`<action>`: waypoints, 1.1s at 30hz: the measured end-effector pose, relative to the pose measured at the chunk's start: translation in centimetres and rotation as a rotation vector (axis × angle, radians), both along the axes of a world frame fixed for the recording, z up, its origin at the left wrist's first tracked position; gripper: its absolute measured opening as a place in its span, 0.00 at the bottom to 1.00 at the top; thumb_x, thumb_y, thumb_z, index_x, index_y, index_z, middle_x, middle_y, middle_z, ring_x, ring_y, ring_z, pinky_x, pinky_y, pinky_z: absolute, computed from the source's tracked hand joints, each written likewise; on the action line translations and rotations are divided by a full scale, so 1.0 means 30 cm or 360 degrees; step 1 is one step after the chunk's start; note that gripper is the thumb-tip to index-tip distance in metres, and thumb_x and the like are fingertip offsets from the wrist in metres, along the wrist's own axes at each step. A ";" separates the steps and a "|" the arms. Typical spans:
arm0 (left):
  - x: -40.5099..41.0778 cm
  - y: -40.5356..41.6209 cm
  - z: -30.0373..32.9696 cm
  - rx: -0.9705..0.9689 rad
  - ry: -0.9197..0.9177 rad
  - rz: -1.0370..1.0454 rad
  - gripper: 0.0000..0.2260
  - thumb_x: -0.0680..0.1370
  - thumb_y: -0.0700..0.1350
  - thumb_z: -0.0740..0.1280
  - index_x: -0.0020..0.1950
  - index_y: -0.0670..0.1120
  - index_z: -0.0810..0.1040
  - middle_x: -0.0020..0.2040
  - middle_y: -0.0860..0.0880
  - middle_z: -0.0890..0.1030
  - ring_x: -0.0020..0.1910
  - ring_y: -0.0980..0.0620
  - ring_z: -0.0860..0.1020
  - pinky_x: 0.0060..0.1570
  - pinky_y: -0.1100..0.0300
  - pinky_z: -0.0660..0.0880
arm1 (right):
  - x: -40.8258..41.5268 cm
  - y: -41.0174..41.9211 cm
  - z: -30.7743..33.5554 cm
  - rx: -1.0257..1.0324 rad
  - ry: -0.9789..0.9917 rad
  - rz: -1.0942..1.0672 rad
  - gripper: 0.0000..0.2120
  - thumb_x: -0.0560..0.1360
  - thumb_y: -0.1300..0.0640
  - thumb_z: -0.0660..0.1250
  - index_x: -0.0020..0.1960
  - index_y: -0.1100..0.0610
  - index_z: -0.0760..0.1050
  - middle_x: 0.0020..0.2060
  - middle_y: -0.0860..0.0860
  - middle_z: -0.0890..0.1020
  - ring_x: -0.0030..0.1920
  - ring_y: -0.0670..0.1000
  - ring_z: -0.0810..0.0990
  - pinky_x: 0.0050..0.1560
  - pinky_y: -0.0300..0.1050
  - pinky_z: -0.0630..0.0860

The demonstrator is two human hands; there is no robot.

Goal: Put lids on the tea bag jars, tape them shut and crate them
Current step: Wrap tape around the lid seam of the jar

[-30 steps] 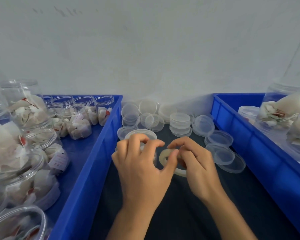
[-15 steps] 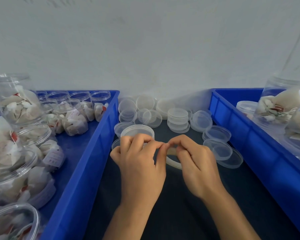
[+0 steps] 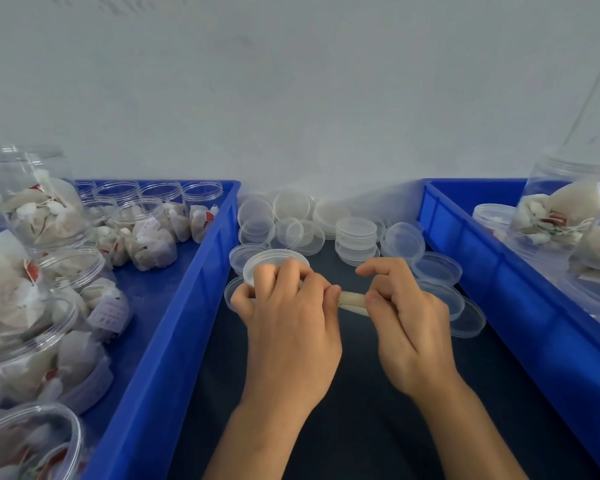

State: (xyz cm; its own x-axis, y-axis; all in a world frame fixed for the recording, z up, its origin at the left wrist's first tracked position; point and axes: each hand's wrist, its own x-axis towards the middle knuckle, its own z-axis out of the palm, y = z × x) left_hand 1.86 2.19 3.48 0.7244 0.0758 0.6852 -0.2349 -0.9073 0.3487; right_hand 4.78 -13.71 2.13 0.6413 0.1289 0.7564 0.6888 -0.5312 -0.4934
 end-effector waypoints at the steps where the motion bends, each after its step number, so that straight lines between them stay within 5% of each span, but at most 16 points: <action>1: 0.000 0.001 0.001 0.0019 -0.0001 0.0001 0.10 0.83 0.54 0.62 0.48 0.54 0.81 0.51 0.57 0.75 0.55 0.51 0.68 0.52 0.51 0.59 | 0.001 0.000 0.000 0.0016 -0.0004 0.0016 0.11 0.82 0.58 0.57 0.61 0.54 0.75 0.32 0.44 0.74 0.31 0.50 0.75 0.31 0.56 0.73; 8: -0.002 0.010 0.007 0.0123 0.0036 0.0006 0.13 0.84 0.56 0.57 0.50 0.55 0.79 0.52 0.57 0.74 0.54 0.52 0.67 0.53 0.50 0.59 | -0.001 -0.003 0.002 0.0108 0.0032 0.0124 0.09 0.81 0.58 0.58 0.58 0.54 0.74 0.32 0.45 0.74 0.31 0.52 0.74 0.31 0.54 0.71; 14: 0.005 0.025 -0.001 0.0152 0.0046 0.0018 0.06 0.81 0.53 0.63 0.48 0.55 0.78 0.52 0.58 0.73 0.56 0.53 0.67 0.55 0.50 0.59 | -0.005 -0.010 0.014 0.0364 0.0096 0.0255 0.08 0.81 0.58 0.58 0.55 0.51 0.74 0.29 0.42 0.70 0.28 0.47 0.67 0.31 0.40 0.64; 18: -0.008 0.018 -0.002 -0.0120 -0.0111 -0.0069 0.06 0.81 0.47 0.60 0.52 0.54 0.76 0.52 0.59 0.75 0.56 0.54 0.70 0.56 0.54 0.58 | -0.017 0.011 0.021 0.0385 0.0193 0.0134 0.05 0.81 0.49 0.62 0.53 0.49 0.73 0.27 0.53 0.70 0.26 0.51 0.66 0.27 0.52 0.64; 21: -0.009 0.031 0.005 -0.0409 -0.0317 -0.0041 0.09 0.79 0.45 0.64 0.58 0.51 0.77 0.59 0.57 0.77 0.59 0.56 0.70 0.55 0.56 0.59 | -0.011 0.021 0.014 0.0234 0.0164 -0.0112 0.05 0.79 0.47 0.66 0.51 0.46 0.71 0.27 0.50 0.73 0.26 0.51 0.70 0.27 0.49 0.69; 25: 0.016 0.089 -0.020 -0.0794 -0.0313 -0.0023 0.21 0.77 0.57 0.68 0.66 0.48 0.75 0.64 0.54 0.74 0.65 0.52 0.72 0.63 0.54 0.67 | 0.017 0.019 -0.007 -0.0064 0.0107 -0.0484 0.05 0.80 0.48 0.69 0.51 0.43 0.72 0.24 0.44 0.73 0.30 0.47 0.77 0.30 0.45 0.73; 28: 0.023 0.113 -0.073 -0.1065 -0.0031 -0.0231 0.31 0.70 0.65 0.73 0.69 0.56 0.71 0.64 0.60 0.70 0.67 0.59 0.72 0.64 0.61 0.71 | 0.042 0.023 -0.035 -0.0361 0.0260 -0.0531 0.02 0.83 0.46 0.63 0.52 0.41 0.72 0.29 0.39 0.78 0.32 0.43 0.79 0.33 0.47 0.75; 33: 0.048 0.123 -0.126 -0.0941 0.0031 -0.0273 0.35 0.68 0.59 0.80 0.71 0.62 0.69 0.66 0.61 0.70 0.66 0.69 0.70 0.59 0.78 0.66 | 0.058 0.044 -0.083 -0.0727 0.0599 -0.0354 0.11 0.84 0.39 0.49 0.62 0.37 0.66 0.47 0.40 0.83 0.49 0.49 0.82 0.44 0.52 0.72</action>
